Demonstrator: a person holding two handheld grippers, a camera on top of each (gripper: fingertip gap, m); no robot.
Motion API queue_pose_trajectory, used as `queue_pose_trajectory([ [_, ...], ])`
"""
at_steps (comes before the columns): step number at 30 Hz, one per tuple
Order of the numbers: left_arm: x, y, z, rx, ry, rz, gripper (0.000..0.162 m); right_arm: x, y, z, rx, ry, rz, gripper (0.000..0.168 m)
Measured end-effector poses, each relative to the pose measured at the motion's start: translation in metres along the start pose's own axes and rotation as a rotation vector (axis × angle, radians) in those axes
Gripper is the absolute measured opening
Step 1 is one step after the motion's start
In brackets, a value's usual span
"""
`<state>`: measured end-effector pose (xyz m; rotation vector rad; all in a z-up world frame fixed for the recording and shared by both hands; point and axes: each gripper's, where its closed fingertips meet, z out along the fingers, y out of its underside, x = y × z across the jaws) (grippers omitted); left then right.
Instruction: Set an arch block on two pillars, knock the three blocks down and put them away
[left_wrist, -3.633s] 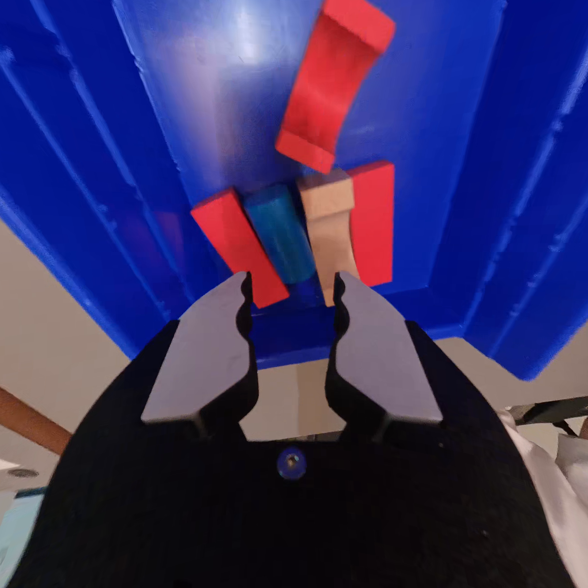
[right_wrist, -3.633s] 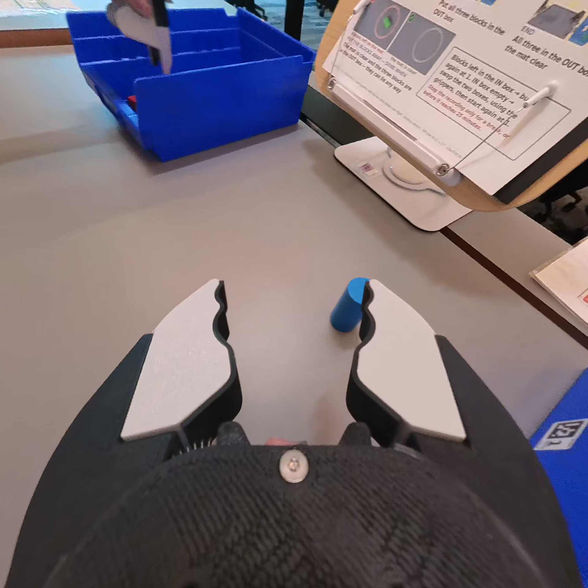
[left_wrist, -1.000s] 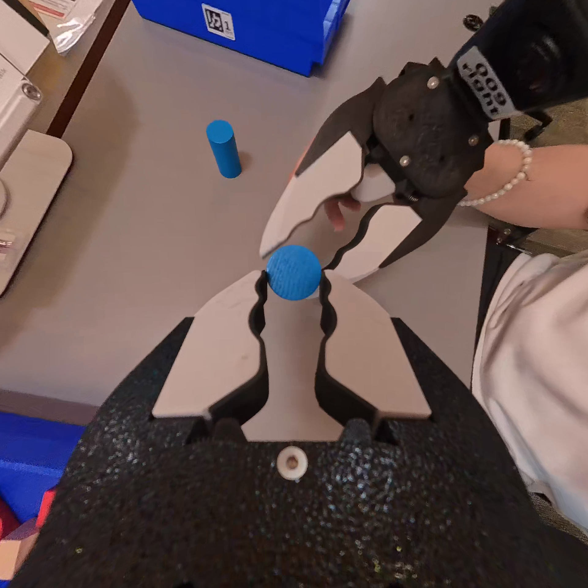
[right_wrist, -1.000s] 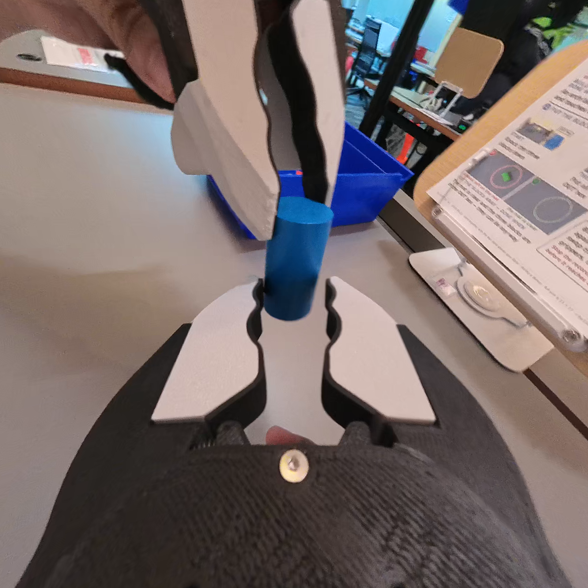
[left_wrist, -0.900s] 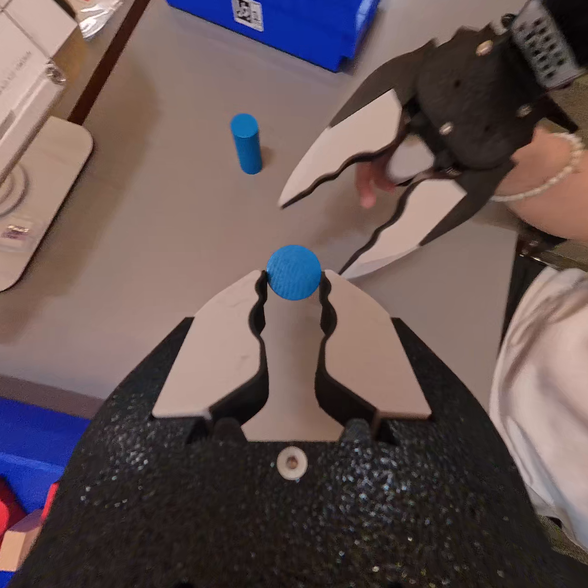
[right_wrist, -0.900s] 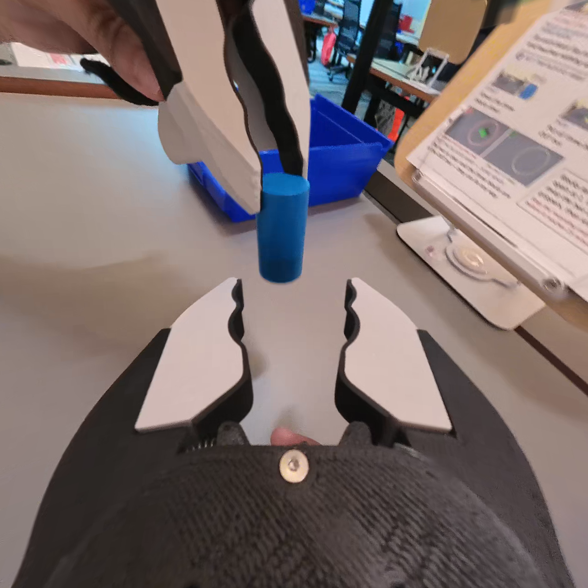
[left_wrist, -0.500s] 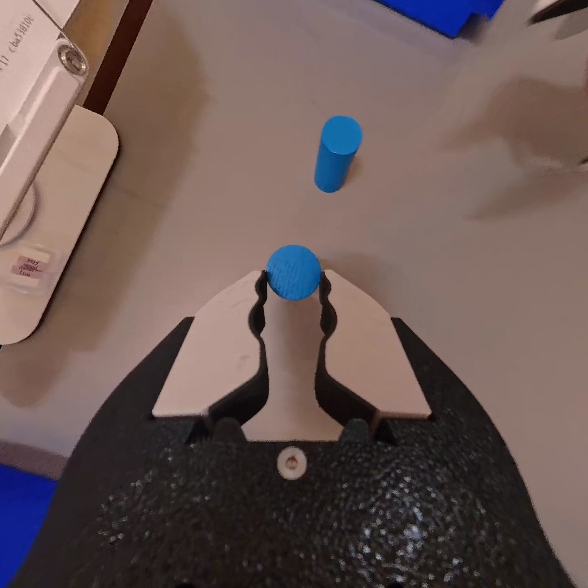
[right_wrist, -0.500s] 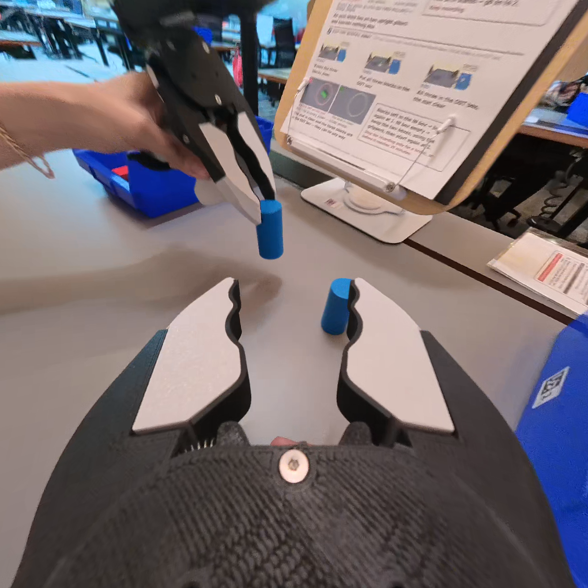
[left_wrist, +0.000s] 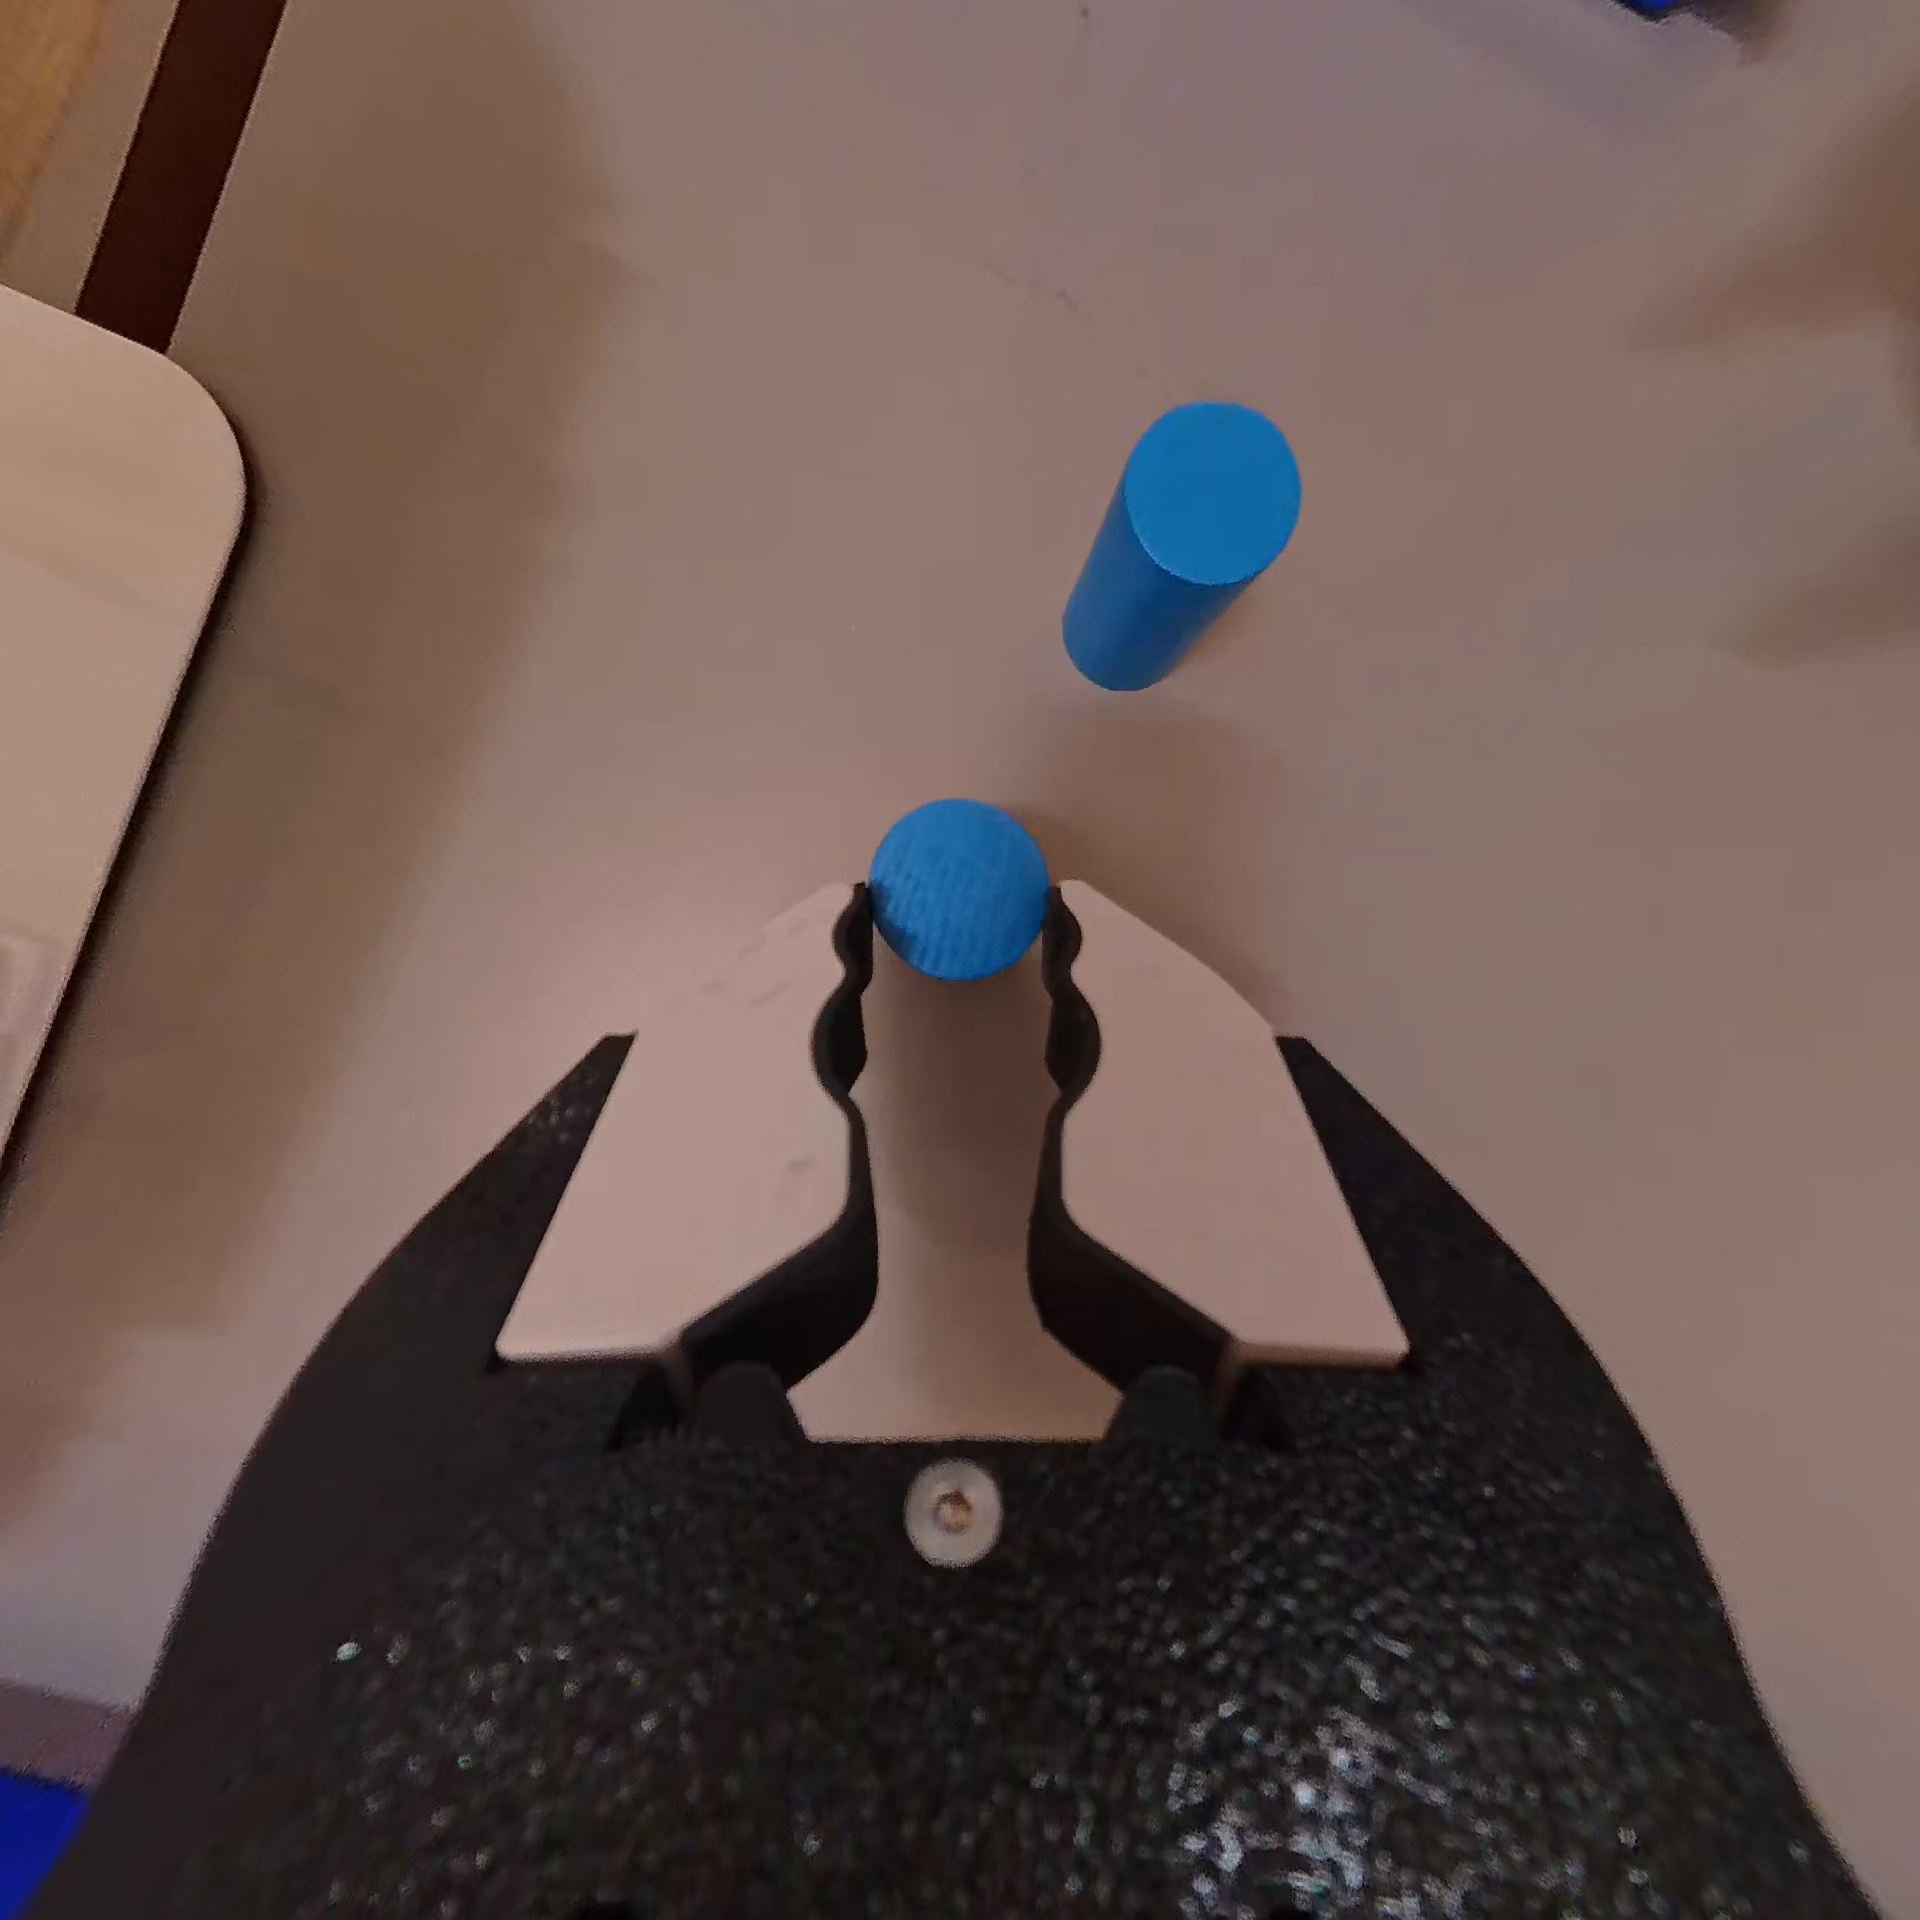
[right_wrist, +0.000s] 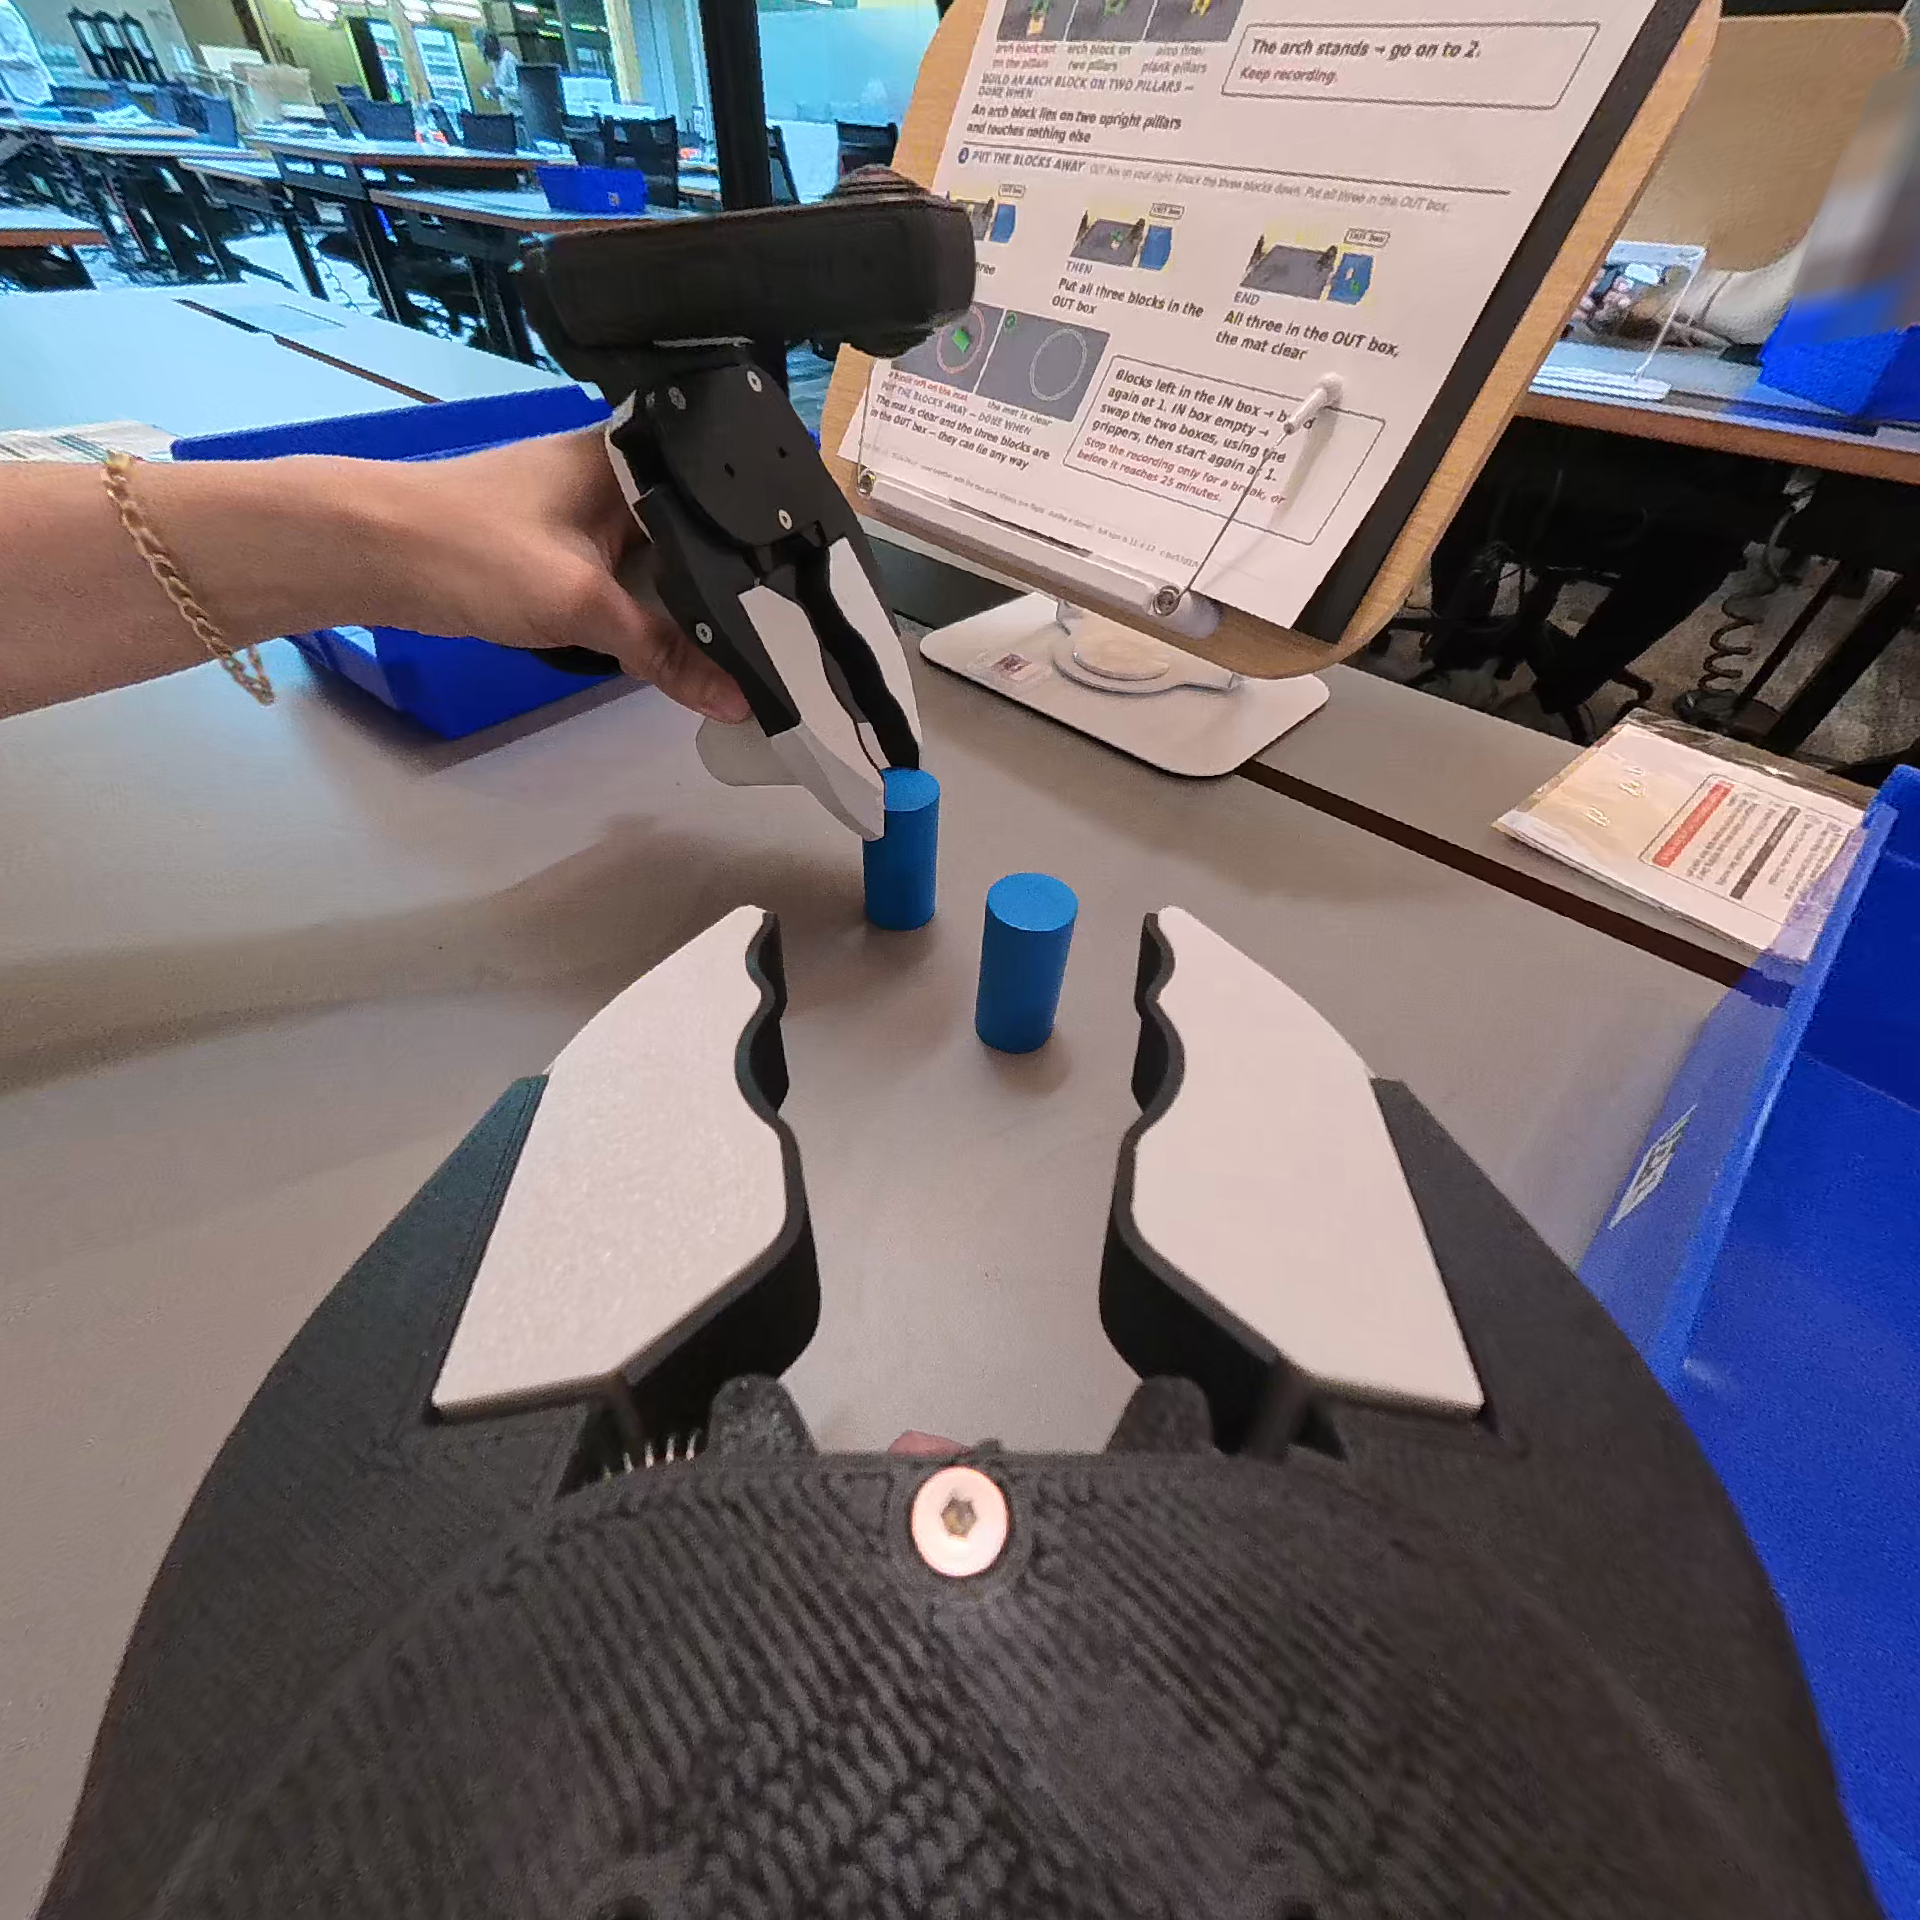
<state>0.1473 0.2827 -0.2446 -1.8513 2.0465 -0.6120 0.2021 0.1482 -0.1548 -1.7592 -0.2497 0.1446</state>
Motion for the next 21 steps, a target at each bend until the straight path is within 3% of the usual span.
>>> queue_pose_trajectory([
  [21,0.0077,0.0031,-0.0001,0.009,-0.035,-0.045,0.031,-0.0004,0.0096,0.0059,-0.042,0.001,-0.017,0.065],
])
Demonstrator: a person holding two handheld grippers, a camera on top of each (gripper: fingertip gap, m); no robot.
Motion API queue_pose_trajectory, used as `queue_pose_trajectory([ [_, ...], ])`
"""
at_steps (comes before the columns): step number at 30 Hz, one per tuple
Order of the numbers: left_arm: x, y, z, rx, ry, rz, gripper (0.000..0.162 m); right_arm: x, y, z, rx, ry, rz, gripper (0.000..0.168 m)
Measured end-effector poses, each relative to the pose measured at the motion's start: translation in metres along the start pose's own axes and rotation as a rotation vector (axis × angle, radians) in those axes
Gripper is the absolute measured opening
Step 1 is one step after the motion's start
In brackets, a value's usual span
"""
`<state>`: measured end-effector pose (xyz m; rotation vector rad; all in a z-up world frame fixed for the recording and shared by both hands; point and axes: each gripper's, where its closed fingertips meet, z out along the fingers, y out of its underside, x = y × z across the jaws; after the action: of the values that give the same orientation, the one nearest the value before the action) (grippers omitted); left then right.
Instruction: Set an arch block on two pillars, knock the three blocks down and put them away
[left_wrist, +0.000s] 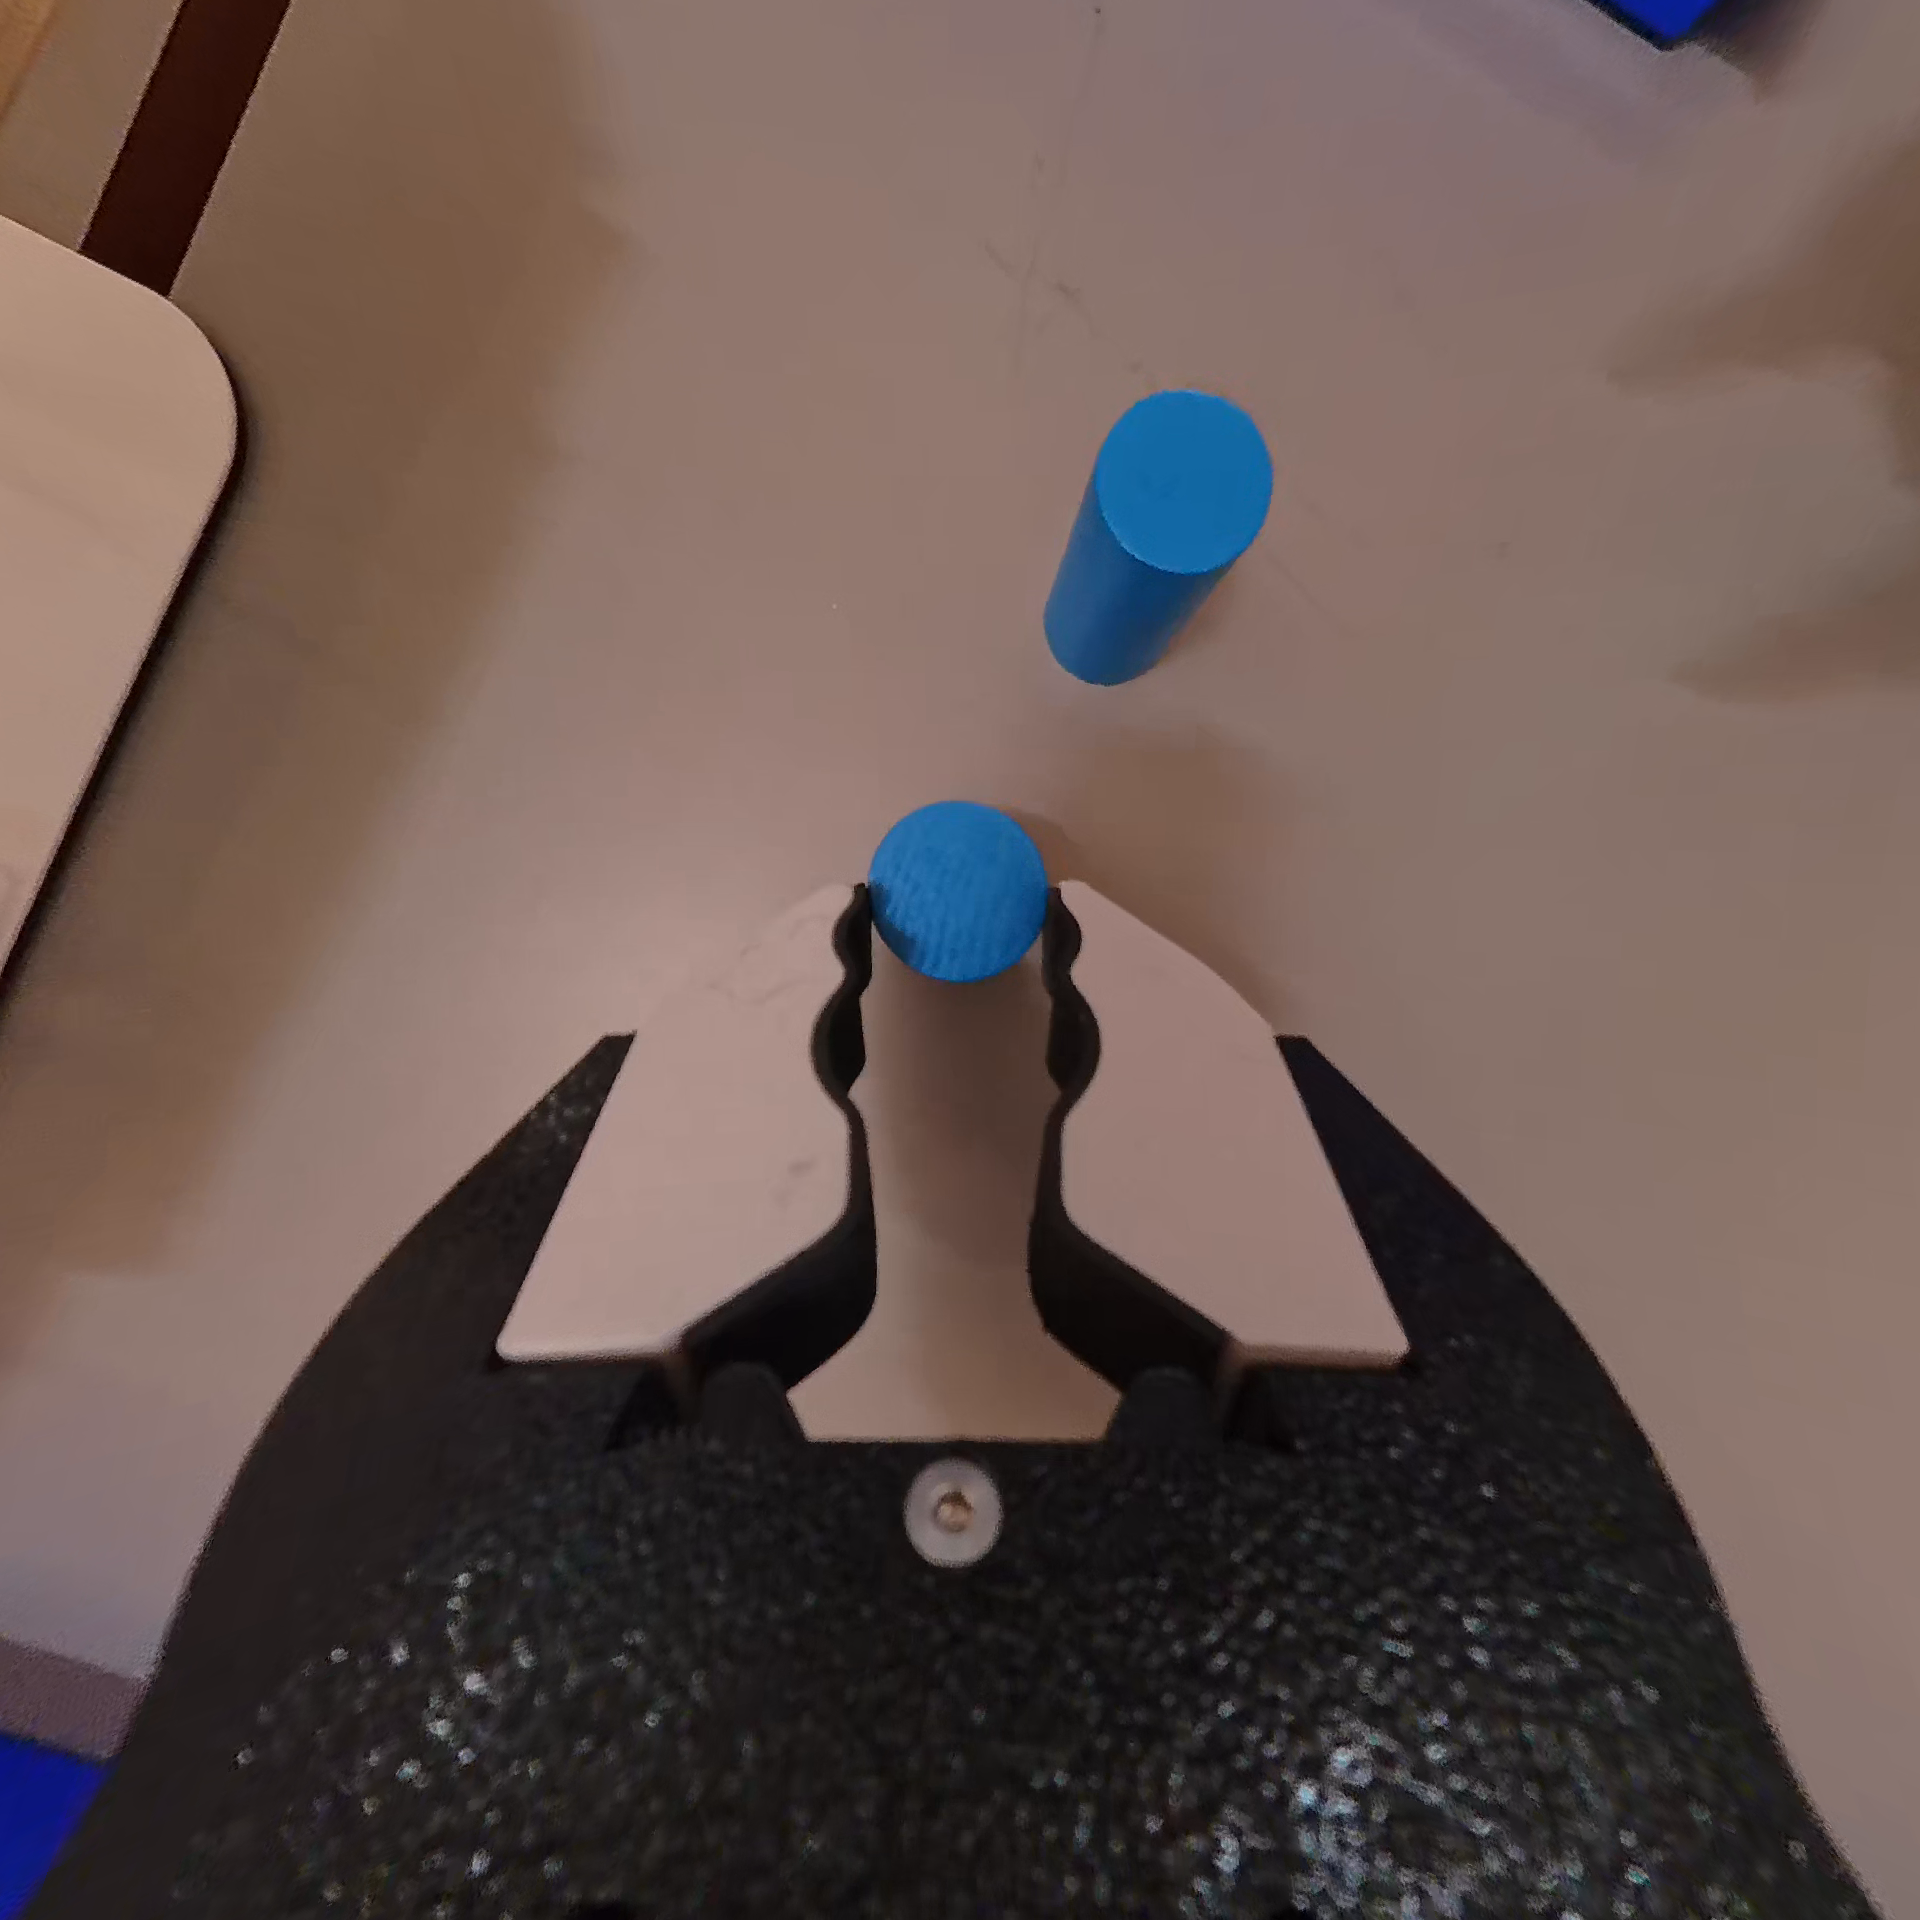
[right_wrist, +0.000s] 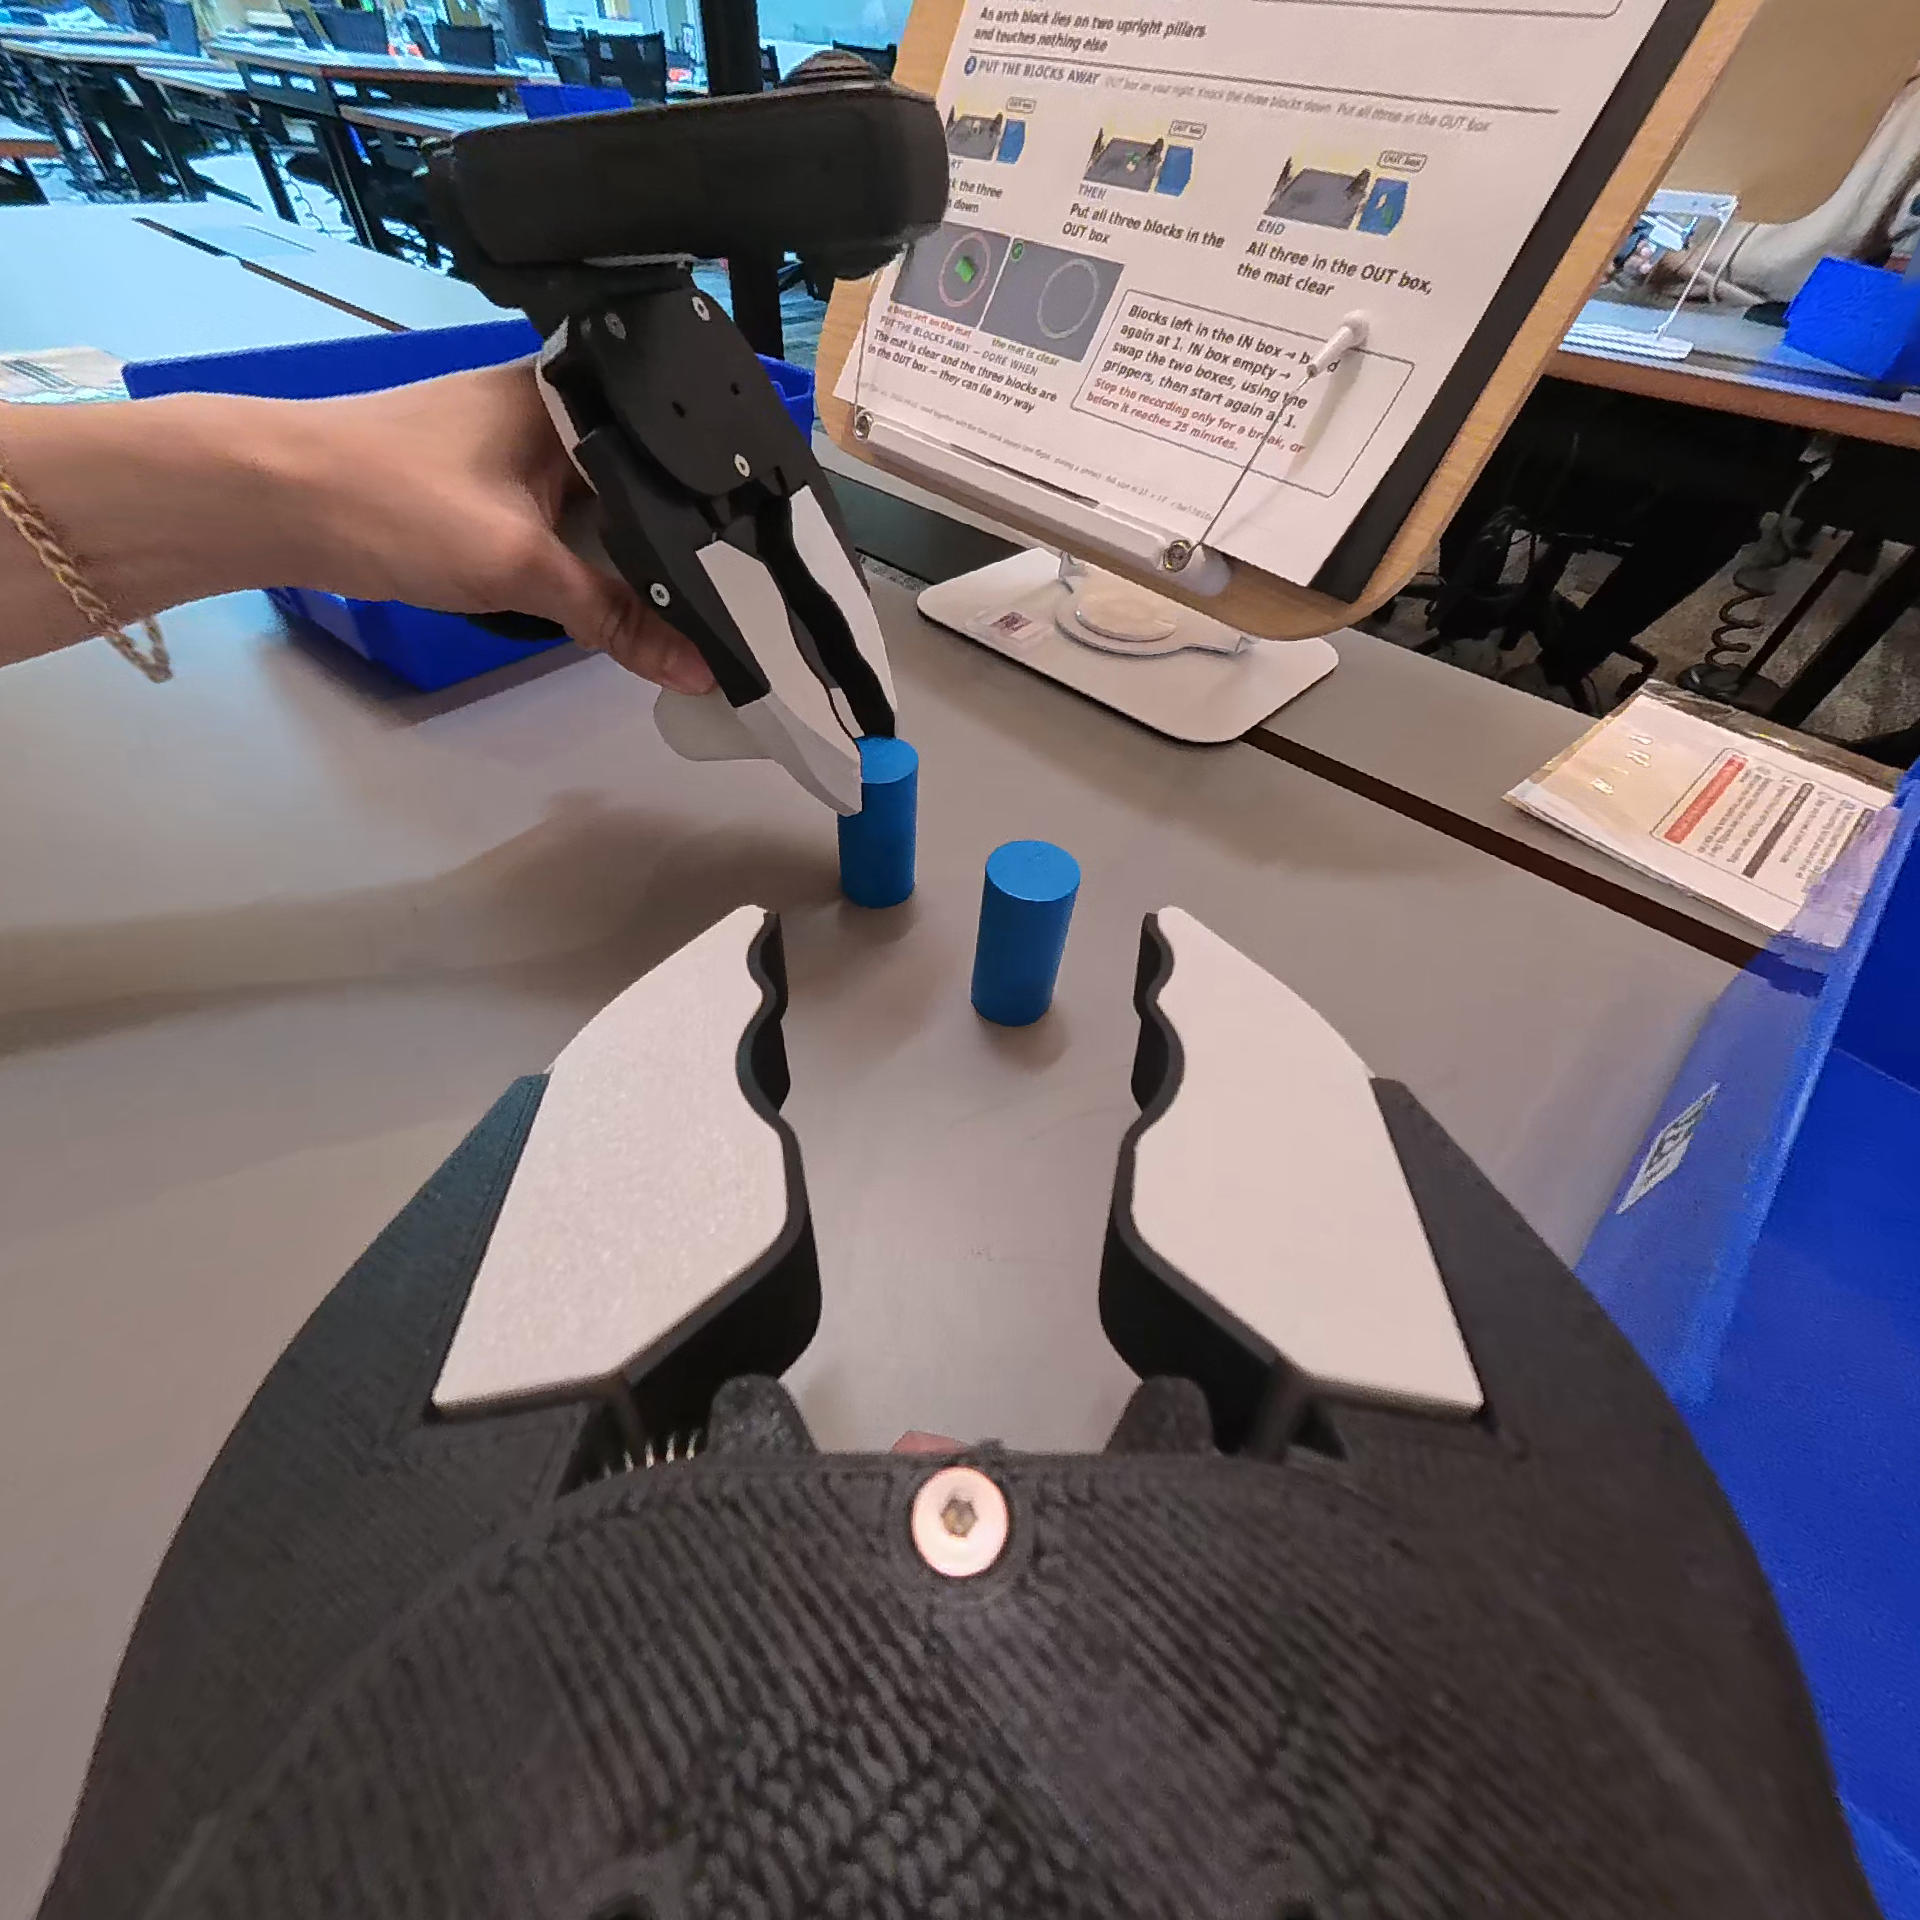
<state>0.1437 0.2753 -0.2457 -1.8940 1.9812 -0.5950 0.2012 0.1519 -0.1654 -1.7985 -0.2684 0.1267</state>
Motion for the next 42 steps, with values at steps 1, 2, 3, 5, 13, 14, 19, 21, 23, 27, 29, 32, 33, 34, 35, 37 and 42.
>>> queue_pose_trajectory([
  [1,0.0,0.0,0.0,0.0,-0.001,-0.004,0.031,-0.001,0.0,0.0,-0.001,-0.002,-0.001,0.065],
  [2,0.0,0.0,0.0,-0.001,-0.001,-0.006,0.031,-0.001,0.0,0.0,-0.002,-0.002,-0.003,0.065],
  [3,0.0,0.0,0.0,-0.003,-0.003,-0.004,0.031,-0.001,0.0,0.0,-0.005,-0.001,-0.007,0.065],
  [5,0.0,0.0,0.0,-0.006,-0.011,-0.001,0.031,-0.001,0.0,0.0,-0.007,0.0,-0.013,0.065],
  [13,0.0,-0.024,-0.048,0.195,-0.032,-0.044,0.043,-0.004,-0.005,-0.004,0.009,-0.008,-0.012,0.066],
  [14,-0.002,-0.026,-0.065,0.236,-0.045,-0.046,0.044,-0.003,-0.005,-0.004,0.008,-0.007,-0.013,0.066],
  [19,-0.058,0.018,-0.146,0.225,-0.195,-0.177,0.053,-0.003,-0.006,-0.005,0.014,-0.007,-0.005,0.066],
  [21,-0.087,0.057,-0.169,0.156,-0.241,-0.258,0.055,-0.005,-0.005,-0.004,0.01,-0.013,-0.009,0.066],
  [23,-0.111,0.104,-0.186,0.046,-0.269,-0.357,0.06,-0.008,-0.004,-0.002,0.002,-0.018,-0.019,0.066],
  [27,-0.135,0.199,-0.195,-0.18,-0.288,-0.528,0.056,-0.015,-0.001,0.004,-0.021,-0.037,-0.035,0.066],
  [29,-0.134,0.235,-0.188,-0.274,-0.26,-0.62,0.054,-0.018,0.001,0.008,-0.033,-0.046,-0.039,0.066],
  [32,-0.132,0.259,-0.172,-0.286,-0.225,-0.724,0.047,-0.022,0.005,0.015,-0.054,-0.057,-0.05,0.066],
  [33,-0.13,0.266,-0.168,-0.302,-0.214,-0.762,0.048,-0.023,0.006,0.016,-0.061,-0.059,-0.055,0.066],
  [34,-0.128,0.272,-0.165,-0.319,-0.202,-0.799,0.047,-0.025,0.007,0.018,-0.068,-0.062,-0.061,0.066],
  [35,-0.127,0.276,-0.162,-0.324,-0.197,-0.832,0.046,-0.027,0.008,0.019,-0.075,-0.064,-0.07,0.066],
  [37,-0.127,0.28,-0.159,-0.316,-0.199,-0.889,0.041,-0.028,0.01,0.02,-0.089,-0.065,-0.087,0.066],
  [42,-0.125,0.289,-0.157,-0.324,-0.2,-0.982,0.031,-0.03,0.014,0.023,-0.104,-0.069,-0.091,0.066],
])
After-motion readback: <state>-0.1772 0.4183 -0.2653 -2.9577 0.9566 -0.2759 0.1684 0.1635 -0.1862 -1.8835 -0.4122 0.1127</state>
